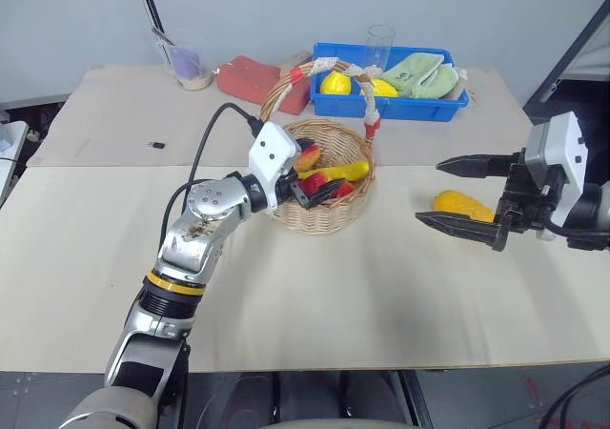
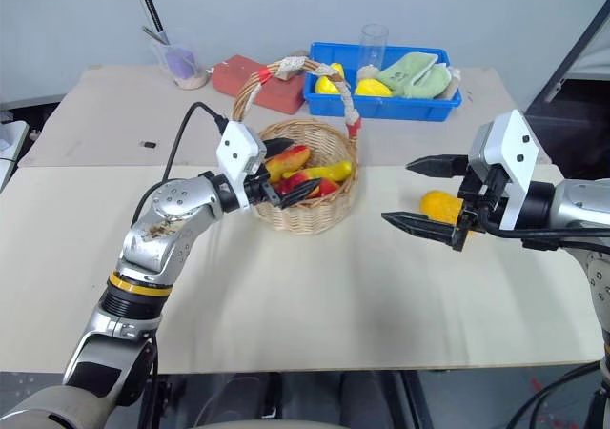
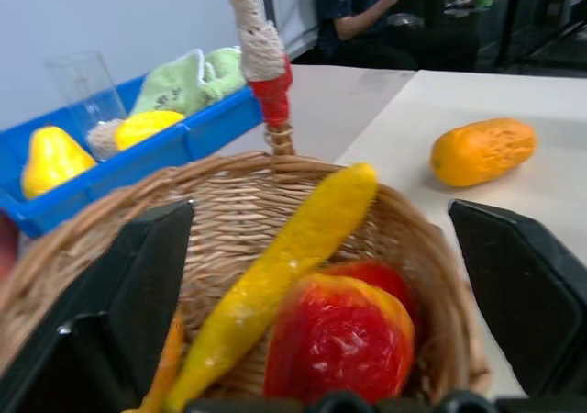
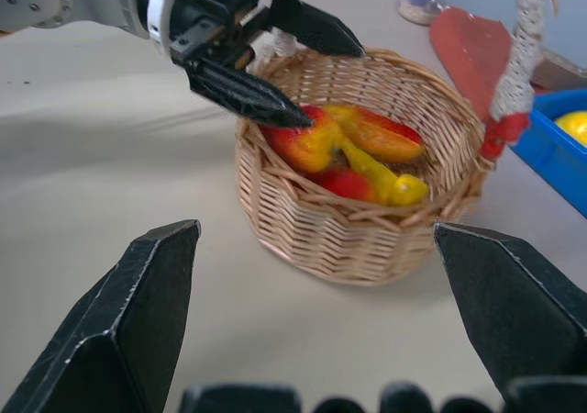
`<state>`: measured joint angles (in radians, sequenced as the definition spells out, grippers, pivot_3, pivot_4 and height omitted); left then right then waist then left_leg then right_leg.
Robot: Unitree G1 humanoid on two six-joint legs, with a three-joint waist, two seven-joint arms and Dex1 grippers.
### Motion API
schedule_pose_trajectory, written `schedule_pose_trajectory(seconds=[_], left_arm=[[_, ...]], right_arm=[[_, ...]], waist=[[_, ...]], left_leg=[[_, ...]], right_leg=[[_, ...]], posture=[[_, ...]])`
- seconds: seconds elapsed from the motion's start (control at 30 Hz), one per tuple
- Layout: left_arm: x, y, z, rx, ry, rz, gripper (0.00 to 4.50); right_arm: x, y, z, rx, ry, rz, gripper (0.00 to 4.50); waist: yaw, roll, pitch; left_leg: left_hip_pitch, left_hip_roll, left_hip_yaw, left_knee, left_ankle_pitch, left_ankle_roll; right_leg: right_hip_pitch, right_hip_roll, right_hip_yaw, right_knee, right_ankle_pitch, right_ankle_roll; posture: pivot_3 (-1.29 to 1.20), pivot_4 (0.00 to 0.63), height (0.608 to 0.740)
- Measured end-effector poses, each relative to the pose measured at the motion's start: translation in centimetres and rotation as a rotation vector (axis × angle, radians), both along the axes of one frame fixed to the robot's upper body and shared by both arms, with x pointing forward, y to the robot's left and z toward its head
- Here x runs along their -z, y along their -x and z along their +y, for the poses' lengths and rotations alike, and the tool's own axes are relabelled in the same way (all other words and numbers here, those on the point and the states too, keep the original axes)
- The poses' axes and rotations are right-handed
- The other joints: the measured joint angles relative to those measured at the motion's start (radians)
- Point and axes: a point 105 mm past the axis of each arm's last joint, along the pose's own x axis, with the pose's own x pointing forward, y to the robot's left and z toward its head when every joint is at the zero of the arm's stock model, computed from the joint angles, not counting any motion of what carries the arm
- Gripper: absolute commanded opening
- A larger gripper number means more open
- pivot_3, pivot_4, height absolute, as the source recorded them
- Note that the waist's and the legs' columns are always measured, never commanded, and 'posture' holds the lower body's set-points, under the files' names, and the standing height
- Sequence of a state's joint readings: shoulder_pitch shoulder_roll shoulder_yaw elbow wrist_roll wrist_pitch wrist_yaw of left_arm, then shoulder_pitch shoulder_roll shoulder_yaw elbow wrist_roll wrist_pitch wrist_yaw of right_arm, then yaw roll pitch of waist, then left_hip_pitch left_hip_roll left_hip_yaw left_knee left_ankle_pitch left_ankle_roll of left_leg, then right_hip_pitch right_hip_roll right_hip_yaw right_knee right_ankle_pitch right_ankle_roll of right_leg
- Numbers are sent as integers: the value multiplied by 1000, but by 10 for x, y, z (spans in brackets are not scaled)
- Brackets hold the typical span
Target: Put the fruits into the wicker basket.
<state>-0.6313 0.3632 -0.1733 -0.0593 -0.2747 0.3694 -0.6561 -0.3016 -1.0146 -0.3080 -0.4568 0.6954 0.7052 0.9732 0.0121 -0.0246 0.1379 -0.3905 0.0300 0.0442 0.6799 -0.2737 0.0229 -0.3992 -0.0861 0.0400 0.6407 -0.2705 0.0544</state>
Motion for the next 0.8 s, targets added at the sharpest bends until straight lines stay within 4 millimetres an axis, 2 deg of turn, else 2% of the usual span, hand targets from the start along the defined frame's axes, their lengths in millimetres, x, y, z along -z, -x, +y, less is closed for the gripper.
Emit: schedule_pose_trajectory(seconds=[0.1, 0.17, 0.43, 0.63, 0.77, 0.8], left_arm=[[0, 3, 2, 24, -21, -2, 4478], [-1, 13, 4, 88, -52, -6, 4478], [-3, 63, 12, 366, -178, 39, 4478], [-13, 87, 14, 495, -186, 37, 4478], [-12, 89, 23, 482, -200, 47, 4478], [-12, 89, 24, 477, -199, 44, 4498]], right_arm=[[4, -9, -14, 74, 21, -15, 4500], [12, -21, -35, 162, 87, -28, 4500], [70, -70, -95, 354, 380, 65, 4500], [102, -93, -106, 371, 448, 147, 4500], [119, -101, -110, 380, 465, 197, 4500], [121, -102, -109, 377, 466, 202, 4252]], waist=[[0, 0, 0], [0, 0, 0], [-14, 1, 0], [-18, 2, 1], [-19, 2, 1], [-19, 2, 1]], left_leg=[[0, 0, 0, 0, 0, 0], [0, 0, 0, 0, 0, 0], [1, 1, 3, 0, 0, -1], [1, 2, 3, 0, 0, -1], [1, 2, 3, 0, 0, -1], [1, 2, 3, 0, 0, -1]], right_leg=[[0, 0, 0, 0, 0, 0], [0, 0, 0, 0, 0, 0], [-1, 2, 2, 0, 0, 0], [-1, 3, 2, -1, 0, 0], [-1, 3, 2, -1, 0, 0], [-1, 3, 2, 0, 0, 0]], posture=[[0, 150, 740], [0, 150, 740], [0, 150, 740], [0, 150, 740], [0, 150, 740], [0, 150, 740]])
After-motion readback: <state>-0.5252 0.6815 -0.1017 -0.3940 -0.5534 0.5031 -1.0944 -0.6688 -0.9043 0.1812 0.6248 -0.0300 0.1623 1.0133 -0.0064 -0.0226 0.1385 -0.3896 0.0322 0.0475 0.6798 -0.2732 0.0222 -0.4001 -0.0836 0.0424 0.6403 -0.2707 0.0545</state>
